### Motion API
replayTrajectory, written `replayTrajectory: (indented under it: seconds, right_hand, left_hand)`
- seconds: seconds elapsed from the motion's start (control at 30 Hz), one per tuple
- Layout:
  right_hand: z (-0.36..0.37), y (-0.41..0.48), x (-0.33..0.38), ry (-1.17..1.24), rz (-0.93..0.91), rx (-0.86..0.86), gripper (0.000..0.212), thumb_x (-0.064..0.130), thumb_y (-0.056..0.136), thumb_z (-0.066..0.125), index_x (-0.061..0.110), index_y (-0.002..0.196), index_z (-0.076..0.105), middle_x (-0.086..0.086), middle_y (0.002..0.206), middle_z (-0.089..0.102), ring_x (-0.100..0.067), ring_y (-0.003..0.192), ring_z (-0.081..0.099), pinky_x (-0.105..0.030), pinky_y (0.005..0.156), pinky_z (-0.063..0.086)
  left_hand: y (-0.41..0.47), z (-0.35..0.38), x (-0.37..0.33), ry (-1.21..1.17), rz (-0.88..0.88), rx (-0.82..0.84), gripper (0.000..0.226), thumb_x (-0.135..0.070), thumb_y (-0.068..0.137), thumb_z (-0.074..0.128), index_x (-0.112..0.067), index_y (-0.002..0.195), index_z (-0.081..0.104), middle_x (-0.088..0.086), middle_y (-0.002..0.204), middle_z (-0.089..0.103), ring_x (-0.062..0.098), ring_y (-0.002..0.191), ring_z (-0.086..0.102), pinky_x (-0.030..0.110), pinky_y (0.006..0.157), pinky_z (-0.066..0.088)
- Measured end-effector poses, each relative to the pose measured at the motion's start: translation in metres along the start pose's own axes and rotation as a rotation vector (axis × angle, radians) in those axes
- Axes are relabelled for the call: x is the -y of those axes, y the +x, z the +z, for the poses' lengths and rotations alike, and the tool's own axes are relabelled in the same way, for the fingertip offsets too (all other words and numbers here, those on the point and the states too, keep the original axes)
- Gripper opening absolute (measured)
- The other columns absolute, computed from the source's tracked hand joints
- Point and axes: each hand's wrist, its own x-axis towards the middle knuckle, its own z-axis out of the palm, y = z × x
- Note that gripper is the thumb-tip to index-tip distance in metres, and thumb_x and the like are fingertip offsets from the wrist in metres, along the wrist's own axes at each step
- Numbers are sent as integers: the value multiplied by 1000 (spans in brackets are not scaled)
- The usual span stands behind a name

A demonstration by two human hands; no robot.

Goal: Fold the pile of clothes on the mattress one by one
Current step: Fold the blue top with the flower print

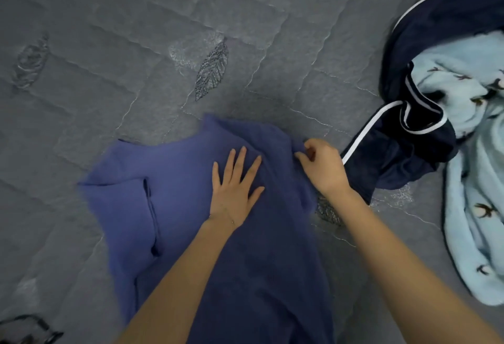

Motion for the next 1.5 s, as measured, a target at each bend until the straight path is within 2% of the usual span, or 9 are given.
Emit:
replayTrajectory:
  seconds: [0.23,0.4,0.53,0.73,0.83,1.13,1.23,1.33,1.5]
  right_hand:
    - [-47,-12,-4,591,157,-246,23,18,97,54,20,77,42,10,69,41,-2,62,36,-20,62,34]
    - [-64,-32,19,593,22,-201,10,14,97,55,17,90,61,16,78,60,7,70,53,-15,67,42]
    - [-52,-52,30,633,-65,111,33,-1,100,39,19,111,64,6,109,59,-10,99,62,-30,87,53]
    - [-22,-53,20,417,-13,-162,35,-4,89,56,14,119,62,1,111,52,-3,89,57,-23,81,48]
    - [-7,-49,4,232,40,-115,59,14,86,68,14,140,43,-5,134,42,-14,121,39,-23,102,34]
    - [-5,-36,-18,351,257,-291,82,39,83,72,15,149,30,-10,136,37,-23,127,33,-35,110,30]
    - [-15,-19,-19,326,279,-256,66,44,84,69,12,137,47,-6,119,51,-22,117,45,-34,104,37]
    - [-23,-6,-14,189,141,-218,20,30,85,71,10,85,65,-9,90,62,-32,99,55,-42,94,43]
    - [-28,-8,12,278,73,-141,34,22,88,68,14,62,47,-2,64,47,-14,65,45,-32,63,40]
  left_hand:
    - [1,-38,-34,-457,-13,-345,41,-28,95,56,-15,134,52,8,139,46,24,129,41,38,114,24]
    - [8,-71,-86,-1198,-123,-219,14,-18,98,52,-15,108,61,-7,95,68,7,89,64,23,83,51]
    - [9,-79,-108,-1521,-227,-207,23,-25,101,44,-8,106,59,1,97,66,13,91,64,32,82,54]
    - [9,-71,-86,-1690,-500,-274,19,-11,101,44,-10,87,56,5,83,65,20,76,65,33,71,56]
    - [5,-66,-61,-1718,-565,-350,21,-13,103,39,-12,86,52,6,74,62,17,65,66,28,65,58]
    - [-3,-43,-34,-1476,-443,-217,22,-10,101,42,-17,87,58,5,85,65,13,70,62,20,64,52]
    - [-3,-41,-32,-1455,-406,-231,20,-11,101,44,-18,89,59,4,88,67,12,74,63,20,68,52]
    - [-5,-42,-32,-1441,-370,-240,18,-11,100,46,-19,90,59,5,90,67,13,79,64,17,69,50]
    - [-11,-45,-29,-1363,-285,-259,16,-12,99,50,-24,93,59,-2,93,68,7,88,65,16,77,49]
